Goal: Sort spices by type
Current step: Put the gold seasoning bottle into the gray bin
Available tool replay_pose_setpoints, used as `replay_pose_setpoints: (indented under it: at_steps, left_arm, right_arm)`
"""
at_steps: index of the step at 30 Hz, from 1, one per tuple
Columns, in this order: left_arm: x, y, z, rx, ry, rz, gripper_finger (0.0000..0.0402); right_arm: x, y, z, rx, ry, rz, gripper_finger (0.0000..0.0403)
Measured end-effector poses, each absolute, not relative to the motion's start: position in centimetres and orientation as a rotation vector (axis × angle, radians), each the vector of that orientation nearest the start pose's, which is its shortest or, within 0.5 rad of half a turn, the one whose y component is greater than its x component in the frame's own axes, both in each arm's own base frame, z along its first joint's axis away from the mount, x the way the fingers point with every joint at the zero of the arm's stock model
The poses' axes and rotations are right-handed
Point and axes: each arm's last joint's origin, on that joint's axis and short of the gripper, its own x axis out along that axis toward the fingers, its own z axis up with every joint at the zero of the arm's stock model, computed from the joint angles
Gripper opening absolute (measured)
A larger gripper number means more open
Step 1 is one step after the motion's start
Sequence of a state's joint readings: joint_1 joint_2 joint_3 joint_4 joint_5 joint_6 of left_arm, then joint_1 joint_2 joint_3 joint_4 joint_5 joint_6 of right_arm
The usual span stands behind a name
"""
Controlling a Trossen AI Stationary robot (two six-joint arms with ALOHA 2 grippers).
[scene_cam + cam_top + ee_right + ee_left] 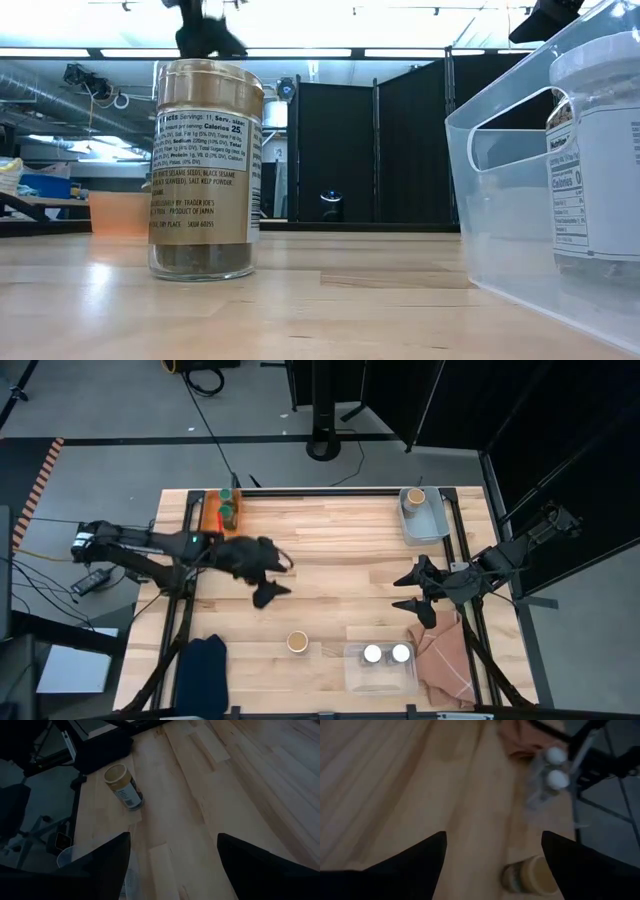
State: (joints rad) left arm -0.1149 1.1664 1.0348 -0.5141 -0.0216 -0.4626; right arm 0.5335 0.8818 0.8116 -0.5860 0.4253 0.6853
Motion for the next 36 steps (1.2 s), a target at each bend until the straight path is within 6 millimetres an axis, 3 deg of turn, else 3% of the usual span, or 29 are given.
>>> replay_pose_setpoints:
  at_steps: [9, 19, 24, 28, 36]
  left_arm:
    - [23.5, -8.8, 32.4, -0.379, 0.537, -0.018, 0.0332]
    - [24.3, -12.6, 31.2, -0.389, 0.531, -0.079, 0.0332]
    - [24.8, -13.0, 31.1, -0.437, 0.507, -0.078, 0.0332]
    - [24.8, -12.9, 32.6, -0.419, 0.452, -0.058, 0.0332]
    - [23.8, -11.6, 38.6, -0.288, 0.399, 0.084, 0.0332]
  right_arm:
    - [15.7, 7.9, 29.3, 0.362, 0.585, -0.097, 0.0305]
    - [15.7, 7.9, 29.3, 0.355, 0.585, -0.095, 0.0305]
    - [16.1, 8.1, 29.4, 0.368, 0.55, -0.095, 0.0305]
    - [17.8, 8.6, 29.3, 0.304, 0.498, -0.085, 0.0305]
    - [23.3, 9.9, 28.0, 0.093, 0.361, -0.05, 0.0305]
